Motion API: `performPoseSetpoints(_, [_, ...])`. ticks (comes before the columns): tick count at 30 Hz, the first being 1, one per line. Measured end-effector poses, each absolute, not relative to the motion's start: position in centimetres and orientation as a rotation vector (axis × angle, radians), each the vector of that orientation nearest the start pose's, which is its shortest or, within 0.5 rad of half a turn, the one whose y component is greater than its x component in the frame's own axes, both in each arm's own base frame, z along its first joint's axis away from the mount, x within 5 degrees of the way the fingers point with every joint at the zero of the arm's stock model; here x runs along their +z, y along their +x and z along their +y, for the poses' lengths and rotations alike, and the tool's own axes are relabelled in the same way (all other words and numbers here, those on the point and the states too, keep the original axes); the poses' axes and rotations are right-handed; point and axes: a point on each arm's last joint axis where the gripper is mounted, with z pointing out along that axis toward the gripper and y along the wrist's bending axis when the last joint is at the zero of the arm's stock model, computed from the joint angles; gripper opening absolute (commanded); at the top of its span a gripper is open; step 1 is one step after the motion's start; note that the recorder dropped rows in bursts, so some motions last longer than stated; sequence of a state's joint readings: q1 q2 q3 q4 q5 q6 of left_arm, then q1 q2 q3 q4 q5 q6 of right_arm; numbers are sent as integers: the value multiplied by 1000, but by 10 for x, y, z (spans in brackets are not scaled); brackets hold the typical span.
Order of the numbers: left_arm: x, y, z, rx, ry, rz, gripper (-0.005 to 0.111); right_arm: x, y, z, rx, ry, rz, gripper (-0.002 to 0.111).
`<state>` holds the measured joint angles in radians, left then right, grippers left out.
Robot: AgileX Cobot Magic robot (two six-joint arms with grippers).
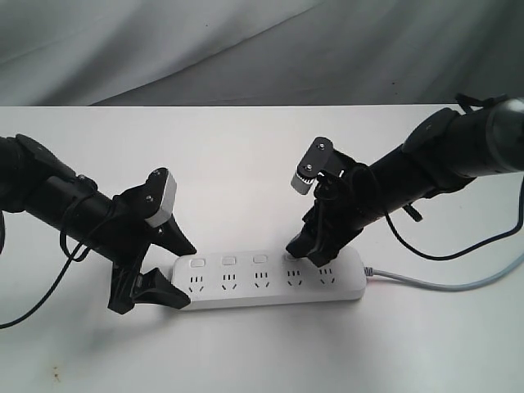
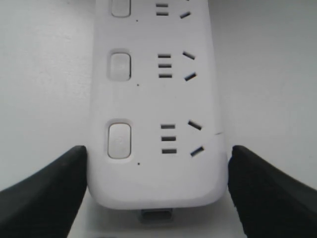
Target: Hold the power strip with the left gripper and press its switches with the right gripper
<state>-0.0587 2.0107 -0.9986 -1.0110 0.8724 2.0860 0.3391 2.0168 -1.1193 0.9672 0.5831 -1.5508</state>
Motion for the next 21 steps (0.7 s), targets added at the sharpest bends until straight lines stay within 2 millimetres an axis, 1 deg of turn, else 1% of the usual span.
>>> performPoseSetpoints(4, [106, 325, -78, -716, 1638, 1992, 45, 118, 342, 164, 534, -1381, 2238, 59])
performPoseSetpoints(11, [106, 325, -78, -715, 1641, 1991, 45, 109, 341, 174, 575, -1355, 2263, 59])
performPoseSetpoints(17, [106, 325, -78, -715, 1641, 1991, 45, 110, 342, 174, 580, -1346, 2262, 59])
performPoseSetpoints(21, [106, 325, -78, -715, 1641, 1991, 45, 117, 342, 175, 581, -1338, 2235, 59])
